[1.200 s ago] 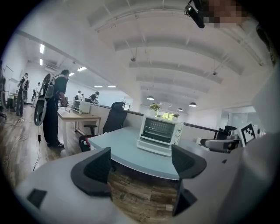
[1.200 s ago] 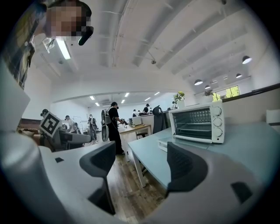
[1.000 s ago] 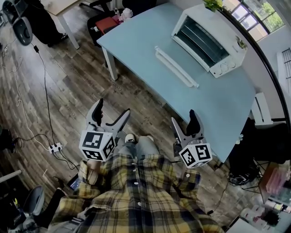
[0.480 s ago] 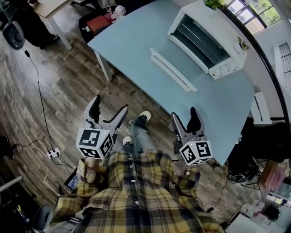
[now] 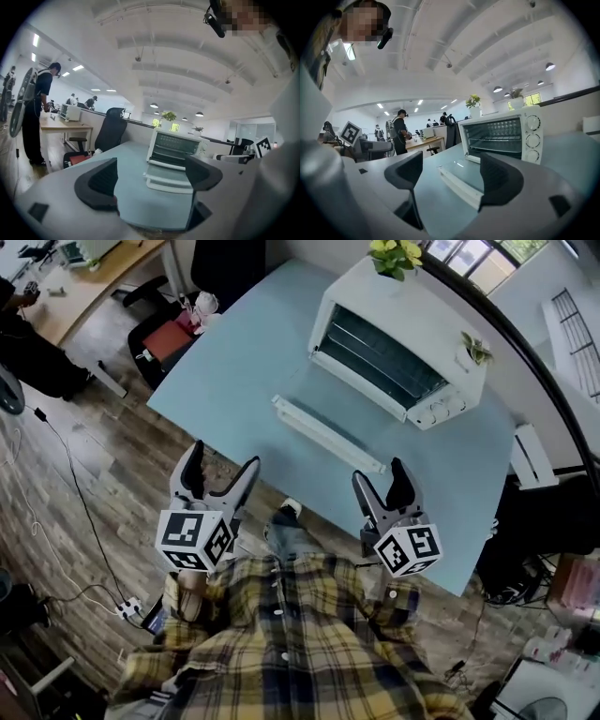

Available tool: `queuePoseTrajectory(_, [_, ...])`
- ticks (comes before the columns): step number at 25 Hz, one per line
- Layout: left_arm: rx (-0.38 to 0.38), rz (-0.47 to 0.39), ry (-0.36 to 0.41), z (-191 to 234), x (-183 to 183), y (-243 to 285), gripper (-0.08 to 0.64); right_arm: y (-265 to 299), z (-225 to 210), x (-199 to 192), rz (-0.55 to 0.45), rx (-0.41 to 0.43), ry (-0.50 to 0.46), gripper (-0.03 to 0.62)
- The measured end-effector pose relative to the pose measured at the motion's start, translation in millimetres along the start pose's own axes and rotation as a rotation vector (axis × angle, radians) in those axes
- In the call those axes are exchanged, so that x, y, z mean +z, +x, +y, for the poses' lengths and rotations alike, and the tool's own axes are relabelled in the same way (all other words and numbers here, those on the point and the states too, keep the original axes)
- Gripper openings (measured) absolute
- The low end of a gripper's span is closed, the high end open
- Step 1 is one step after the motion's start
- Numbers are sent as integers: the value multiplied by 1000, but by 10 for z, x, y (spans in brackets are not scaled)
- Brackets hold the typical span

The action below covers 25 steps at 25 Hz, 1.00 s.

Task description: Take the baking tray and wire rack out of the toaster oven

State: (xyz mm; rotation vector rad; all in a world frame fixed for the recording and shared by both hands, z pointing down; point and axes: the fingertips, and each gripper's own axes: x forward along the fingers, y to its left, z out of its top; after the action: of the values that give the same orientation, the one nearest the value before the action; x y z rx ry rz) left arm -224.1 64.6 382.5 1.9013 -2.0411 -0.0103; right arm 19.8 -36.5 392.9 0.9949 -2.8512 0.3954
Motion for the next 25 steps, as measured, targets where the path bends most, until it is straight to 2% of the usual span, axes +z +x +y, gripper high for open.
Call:
queuePoseTrajectory(5, [-100, 13, 22, -222, 178, 682, 443, 153, -450, 130, -12, -86, 8, 362])
queuePoseTrajectory(10, [-176, 51, 27, -410, 179, 1167, 437, 260, -773, 162, -10, -146, 19, 362])
queuePoseTrajectory(25, [-368, 117, 95, -668, 386, 2088, 426, 473, -1173, 299, -60, -329, 104, 362])
